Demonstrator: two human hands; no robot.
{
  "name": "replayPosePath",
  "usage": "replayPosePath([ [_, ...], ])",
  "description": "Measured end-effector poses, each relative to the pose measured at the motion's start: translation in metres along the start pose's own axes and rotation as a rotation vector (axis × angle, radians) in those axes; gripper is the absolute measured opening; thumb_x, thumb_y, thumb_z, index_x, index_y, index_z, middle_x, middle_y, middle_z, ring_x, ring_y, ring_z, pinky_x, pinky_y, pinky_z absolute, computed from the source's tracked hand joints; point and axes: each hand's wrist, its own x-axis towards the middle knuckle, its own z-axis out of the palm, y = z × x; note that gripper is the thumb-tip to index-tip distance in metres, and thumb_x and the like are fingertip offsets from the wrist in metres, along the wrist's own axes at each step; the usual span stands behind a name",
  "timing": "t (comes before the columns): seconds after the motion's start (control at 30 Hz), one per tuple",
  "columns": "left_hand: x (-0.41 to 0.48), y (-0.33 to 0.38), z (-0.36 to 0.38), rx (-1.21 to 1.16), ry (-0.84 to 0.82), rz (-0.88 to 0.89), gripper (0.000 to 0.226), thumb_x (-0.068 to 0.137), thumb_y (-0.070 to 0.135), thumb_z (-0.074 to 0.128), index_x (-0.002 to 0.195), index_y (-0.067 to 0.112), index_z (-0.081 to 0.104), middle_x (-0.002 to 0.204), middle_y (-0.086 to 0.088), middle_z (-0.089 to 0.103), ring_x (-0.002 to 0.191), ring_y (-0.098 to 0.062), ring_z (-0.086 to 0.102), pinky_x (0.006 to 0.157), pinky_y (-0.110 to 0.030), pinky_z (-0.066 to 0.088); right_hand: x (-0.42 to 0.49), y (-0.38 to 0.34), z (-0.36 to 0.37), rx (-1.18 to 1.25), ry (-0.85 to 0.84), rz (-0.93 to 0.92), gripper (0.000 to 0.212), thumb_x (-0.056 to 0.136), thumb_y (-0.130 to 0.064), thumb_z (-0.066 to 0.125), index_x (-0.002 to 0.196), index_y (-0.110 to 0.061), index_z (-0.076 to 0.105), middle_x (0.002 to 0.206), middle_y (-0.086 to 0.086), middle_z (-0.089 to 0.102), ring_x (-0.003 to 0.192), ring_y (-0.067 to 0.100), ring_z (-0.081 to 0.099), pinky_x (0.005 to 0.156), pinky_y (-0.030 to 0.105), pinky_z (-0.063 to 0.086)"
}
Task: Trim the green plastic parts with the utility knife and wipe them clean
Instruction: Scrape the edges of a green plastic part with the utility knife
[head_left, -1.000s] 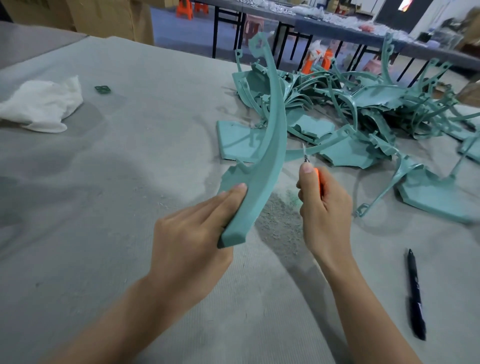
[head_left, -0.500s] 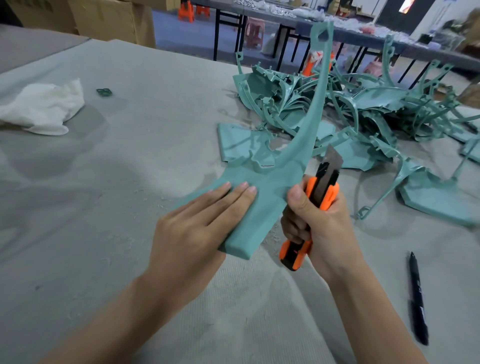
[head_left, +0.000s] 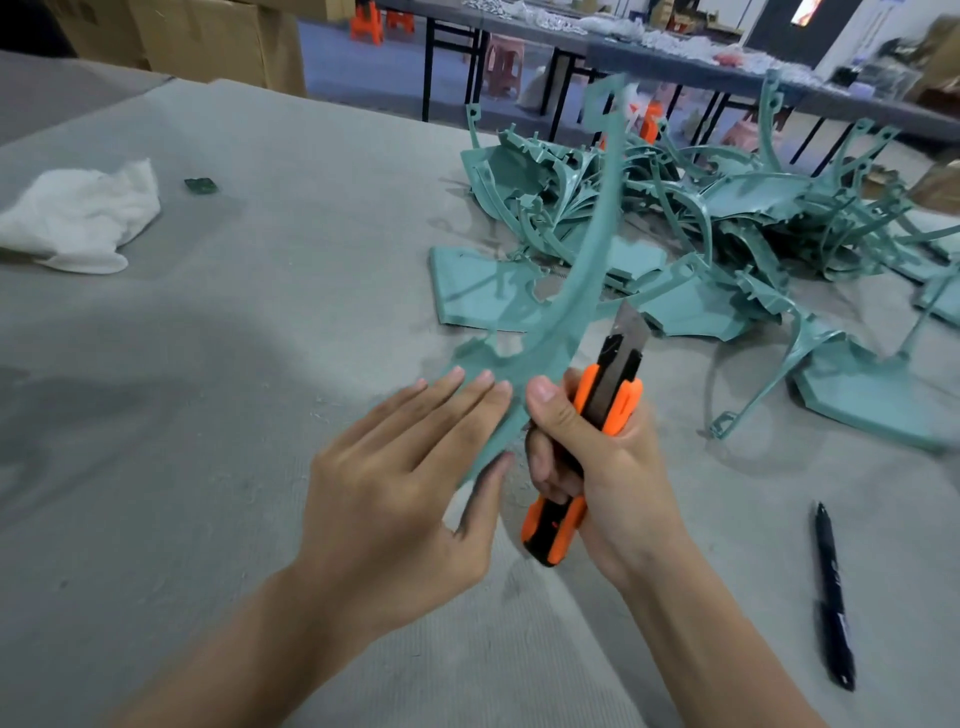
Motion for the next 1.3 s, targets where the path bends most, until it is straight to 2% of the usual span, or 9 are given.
replayPosePath([
  [0.1,-0.001,-0.003,0.002,0.061,0.066,0.019,0.031,0.078,-0.004,0.067,0.107,0.004,0.073,0.111,-0.005,0.070,0.104,-0.019,0.068,0.091,-0.030,0.051,0.000,0.000,0.002,-0.010,-0.033,0.006,0.036,0.090,-0.027,0.065,0.057,-0.019,0.054,0.048,0.002,0.053,0.039,0.014,0.032,0.039,0.021,0.027],
  [0.17,0.000,-0.005,0.001,0.126,0.120,-0.001,0.026,0.079,-0.004,0.064,0.103,0.002,0.073,0.098,-0.007,0.074,0.090,-0.016,0.065,0.080,-0.025,0.047,0.000,0.000,0.001,-0.055,-0.029,0.003,0.035,0.089,-0.034,0.067,0.061,-0.014,0.058,0.049,0.000,0.051,0.039,0.012,0.031,0.040,0.024,0.025],
  [0.27,0.003,-0.008,0.000,0.220,0.195,-0.068,0.020,0.080,0.001,0.069,0.100,0.003,0.074,0.080,-0.009,0.075,0.078,-0.022,0.050,0.063,-0.027,0.040,0.000,0.001,-0.001,-0.264,0.034,-0.109,0.061,0.086,-0.057,0.059,0.079,0.004,0.056,0.054,-0.003,0.046,0.046,0.009,0.039,0.047,0.022,0.032],
  [0.33,0.004,-0.012,-0.002,0.236,0.218,-0.066,0.021,0.078,0.001,0.072,0.099,0.002,0.074,0.078,-0.010,0.074,0.076,-0.022,0.049,0.063,-0.027,0.039,-0.002,0.004,-0.001,-0.500,0.066,-0.223,0.072,0.089,-0.072,0.044,0.082,-0.001,0.059,0.056,0.000,0.045,0.051,0.018,0.044,0.051,0.029,0.035],
  [0.4,0.005,-0.016,-0.003,0.242,0.210,-0.063,0.020,0.079,0.003,0.072,0.099,0.002,0.074,0.078,-0.009,0.074,0.074,-0.020,0.049,0.062,-0.026,0.038,-0.004,0.006,0.000,-0.689,0.088,-0.304,0.065,0.094,-0.068,0.036,0.079,-0.009,0.058,0.059,0.006,0.046,0.054,0.020,0.045,0.052,0.031,0.037],
  [0.53,0.005,-0.017,-0.004,0.246,0.169,-0.073,0.020,0.077,0.003,0.072,0.098,0.003,0.075,0.075,-0.008,0.074,0.072,-0.021,0.048,0.060,-0.027,0.038,-0.002,0.009,-0.002,-0.789,0.106,-0.352,0.054,0.097,-0.060,0.038,0.071,-0.014,0.051,0.059,0.007,0.041,0.051,0.016,0.040,0.050,0.018,0.029],
  [0.77,0.005,-0.018,-0.005,0.247,0.135,-0.080,0.022,0.076,0.003,0.071,0.098,0.002,0.075,0.070,-0.007,0.072,0.073,-0.024,0.045,0.059,-0.027,0.036,-0.006,0.014,0.002,-0.964,0.019,-0.357,0.053,0.094,-0.063,0.042,0.070,-0.016,0.045,0.053,-0.001,0.039,0.049,0.019,0.042,0.049,0.043,0.038],
  [1.13,0.005,-0.012,-0.003,0.221,0.176,-0.104,0.017,0.088,0.013,0.063,0.094,0.003,0.075,0.060,-0.002,0.067,0.069,-0.022,0.044,0.056,-0.025,0.033,-0.003,0.017,0.002,-0.986,0.112,-0.357,0.052,0.095,-0.061,0.043,0.069,-0.016,0.045,0.052,-0.003,0.037,0.048,0.020,0.041,0.048,0.044,0.038],
  [1.3,0.002,-0.007,0.000,0.187,0.166,-0.082,0.017,0.086,0.011,0.063,0.094,0.004,0.075,0.059,-0.002,0.066,0.069,-0.023,0.043,0.057,-0.026,0.035,0.011,0.014,-0.014,-1.010,0.270,-0.333,0.051,0.095,-0.060,0.040,0.071,-0.016,0.045,0.052,-0.004,0.037,0.049,0.019,0.041,0.050,0.042,0.037],
])
